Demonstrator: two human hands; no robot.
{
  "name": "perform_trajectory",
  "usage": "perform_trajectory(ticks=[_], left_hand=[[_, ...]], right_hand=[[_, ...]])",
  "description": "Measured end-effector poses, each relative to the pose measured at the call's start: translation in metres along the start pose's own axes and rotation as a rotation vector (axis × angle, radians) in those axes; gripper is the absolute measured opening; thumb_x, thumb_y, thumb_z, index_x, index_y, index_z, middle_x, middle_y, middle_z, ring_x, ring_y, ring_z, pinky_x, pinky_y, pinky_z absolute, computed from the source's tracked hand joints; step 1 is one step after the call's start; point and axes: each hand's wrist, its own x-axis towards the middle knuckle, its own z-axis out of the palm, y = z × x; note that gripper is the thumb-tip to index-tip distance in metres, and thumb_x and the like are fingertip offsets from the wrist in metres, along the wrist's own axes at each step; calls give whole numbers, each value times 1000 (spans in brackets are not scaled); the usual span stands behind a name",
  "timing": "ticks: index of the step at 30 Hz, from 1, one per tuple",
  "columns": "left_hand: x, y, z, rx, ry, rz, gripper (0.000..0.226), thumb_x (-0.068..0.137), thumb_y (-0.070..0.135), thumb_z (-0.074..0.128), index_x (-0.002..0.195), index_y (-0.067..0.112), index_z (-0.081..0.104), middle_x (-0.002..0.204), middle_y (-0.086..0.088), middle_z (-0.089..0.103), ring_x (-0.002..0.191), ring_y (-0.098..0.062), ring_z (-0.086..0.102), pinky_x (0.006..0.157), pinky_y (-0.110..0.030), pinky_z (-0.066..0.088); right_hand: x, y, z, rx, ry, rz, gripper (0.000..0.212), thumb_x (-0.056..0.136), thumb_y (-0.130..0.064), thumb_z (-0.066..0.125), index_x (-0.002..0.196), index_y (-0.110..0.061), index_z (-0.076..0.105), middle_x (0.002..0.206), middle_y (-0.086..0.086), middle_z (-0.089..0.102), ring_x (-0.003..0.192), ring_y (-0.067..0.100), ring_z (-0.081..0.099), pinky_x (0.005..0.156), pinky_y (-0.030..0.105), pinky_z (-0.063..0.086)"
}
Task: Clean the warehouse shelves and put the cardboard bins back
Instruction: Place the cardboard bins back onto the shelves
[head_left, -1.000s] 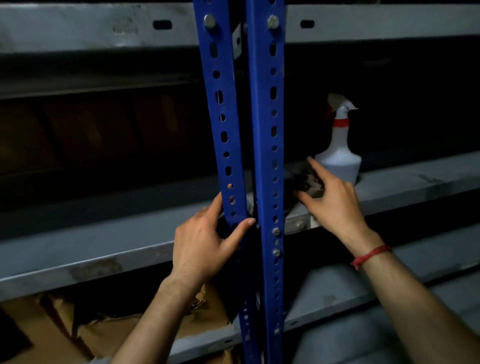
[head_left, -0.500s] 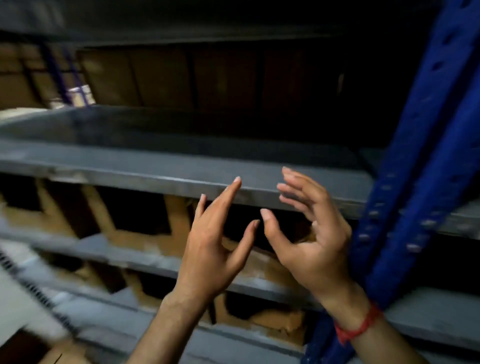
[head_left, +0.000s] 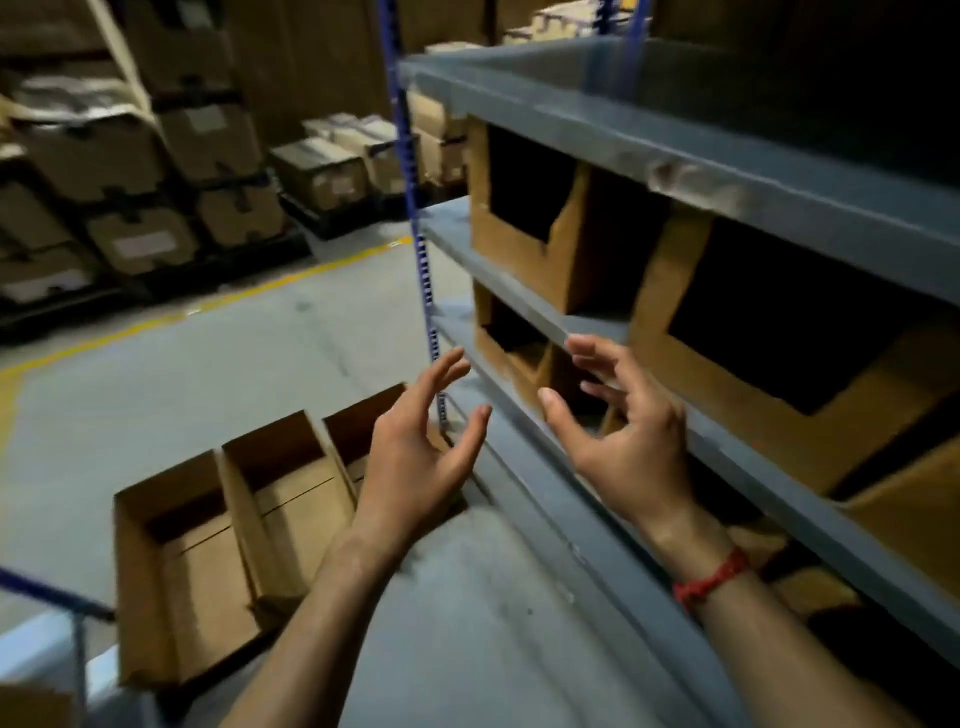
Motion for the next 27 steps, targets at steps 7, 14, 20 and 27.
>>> perform_trajectory(ticks=[7, 14, 20, 27], left_hand=[[-22, -110, -103, 145, 85, -296, 59, 90, 29, 74, 143, 27, 50, 128, 16, 63, 121, 15, 50, 97, -2, 36], [-62, -210, -163, 156, 240, -637, 58, 90, 38, 69, 143, 32, 48, 126, 22, 59, 121, 10, 51, 102, -21, 43], [-79, -289, -198, 87, 403, -918, 54, 92, 30, 70, 142, 30, 49, 128, 13, 61, 121, -3, 55, 99, -24, 46], [-72, -371, -264, 165, 409, -1145, 54, 92, 28, 70, 142, 26, 50, 128, 9, 63, 119, -10, 58, 96, -27, 49]], right_hand=[[0, -5, 159, 197, -276, 149, 47, 83, -21, 79, 126, -19, 60, 121, -8, 65, 114, 8, 62, 90, 33, 57], [-9, -12, 285, 278, -596, 299, 55, 80, -25, 82, 129, -28, 57, 121, -13, 63, 115, 2, 59, 89, 28, 57], [-17, -2, 390, 324, -848, 432, 57, 81, -30, 80, 131, -34, 53, 123, -18, 58, 116, 0, 56, 90, 22, 55], [-18, 2, 523, 366, -1088, 599, 52, 84, -29, 77, 126, -39, 48, 121, -16, 57, 113, 3, 57, 87, 18, 52]])
